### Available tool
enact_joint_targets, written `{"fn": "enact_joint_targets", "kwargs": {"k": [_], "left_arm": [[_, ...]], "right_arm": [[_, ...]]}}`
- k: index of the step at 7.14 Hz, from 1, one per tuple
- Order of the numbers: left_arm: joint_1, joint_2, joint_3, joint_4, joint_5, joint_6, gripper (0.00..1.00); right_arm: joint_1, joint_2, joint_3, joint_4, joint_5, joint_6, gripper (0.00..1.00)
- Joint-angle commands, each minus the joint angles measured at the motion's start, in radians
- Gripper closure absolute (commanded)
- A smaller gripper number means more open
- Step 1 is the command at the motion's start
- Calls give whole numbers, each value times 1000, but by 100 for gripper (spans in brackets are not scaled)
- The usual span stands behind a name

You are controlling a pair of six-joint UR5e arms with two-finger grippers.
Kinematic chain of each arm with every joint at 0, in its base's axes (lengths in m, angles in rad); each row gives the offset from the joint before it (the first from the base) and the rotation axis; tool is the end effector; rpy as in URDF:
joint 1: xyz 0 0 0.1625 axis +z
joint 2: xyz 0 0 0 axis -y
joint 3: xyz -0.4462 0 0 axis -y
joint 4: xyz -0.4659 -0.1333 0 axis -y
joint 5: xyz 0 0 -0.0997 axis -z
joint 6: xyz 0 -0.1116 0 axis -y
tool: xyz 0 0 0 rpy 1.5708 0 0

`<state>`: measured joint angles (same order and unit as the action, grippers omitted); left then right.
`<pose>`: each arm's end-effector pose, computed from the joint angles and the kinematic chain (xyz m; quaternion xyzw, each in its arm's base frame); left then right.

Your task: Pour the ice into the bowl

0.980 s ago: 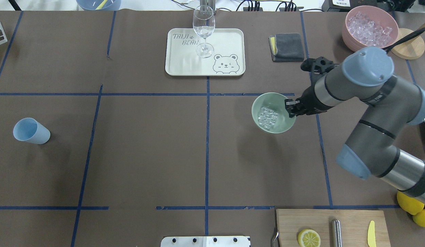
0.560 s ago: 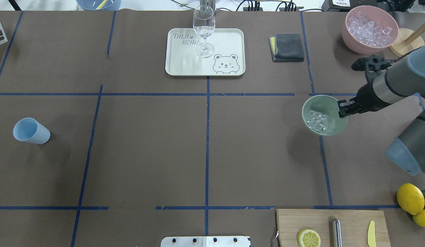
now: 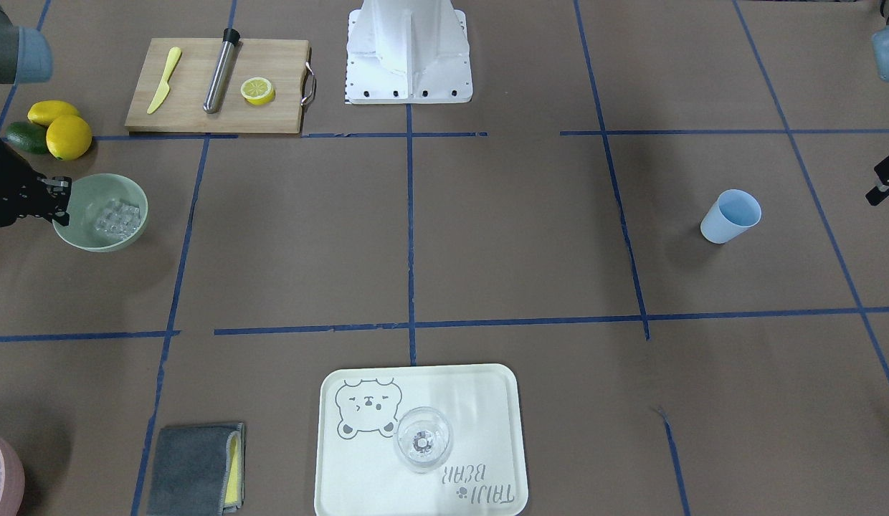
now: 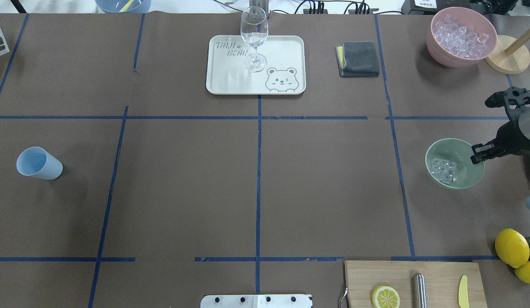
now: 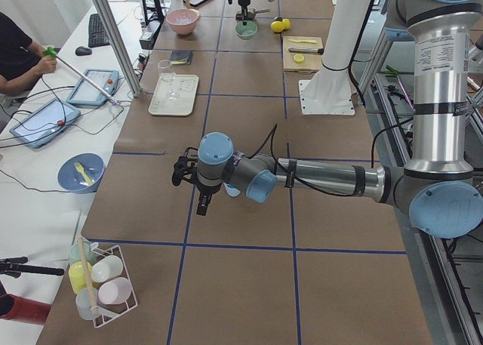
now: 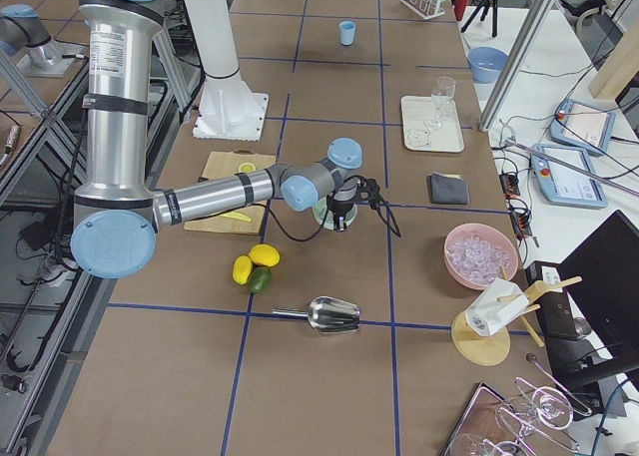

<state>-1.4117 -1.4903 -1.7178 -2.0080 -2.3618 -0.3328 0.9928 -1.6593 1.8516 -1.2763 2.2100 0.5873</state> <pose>0.0345 -0.5557 0.5969 0.1322 0.4179 0.0181 0.8986 -0.2435 -0.4953 0.5504 0.0233 -0.3805 -0.0714 0.9217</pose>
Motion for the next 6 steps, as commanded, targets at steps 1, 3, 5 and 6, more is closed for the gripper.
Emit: {"fn": "enact_joint_targets", "kwargs": {"k": [1, 3, 5, 6], "left_arm": [[0, 1, 0, 0, 1, 0, 0], [-1, 4, -11, 0, 1, 0, 0], [-1, 5, -11, 0, 1, 1, 0], [-1, 4, -11, 0, 1, 1, 0]], "right_arm": [[-2, 1, -11, 0, 10, 0, 100], [-3, 7, -29, 0, 13, 0, 100], [-3, 21, -83, 0, 19, -4, 100], [-3, 47, -104, 0, 20, -1, 100]]}}
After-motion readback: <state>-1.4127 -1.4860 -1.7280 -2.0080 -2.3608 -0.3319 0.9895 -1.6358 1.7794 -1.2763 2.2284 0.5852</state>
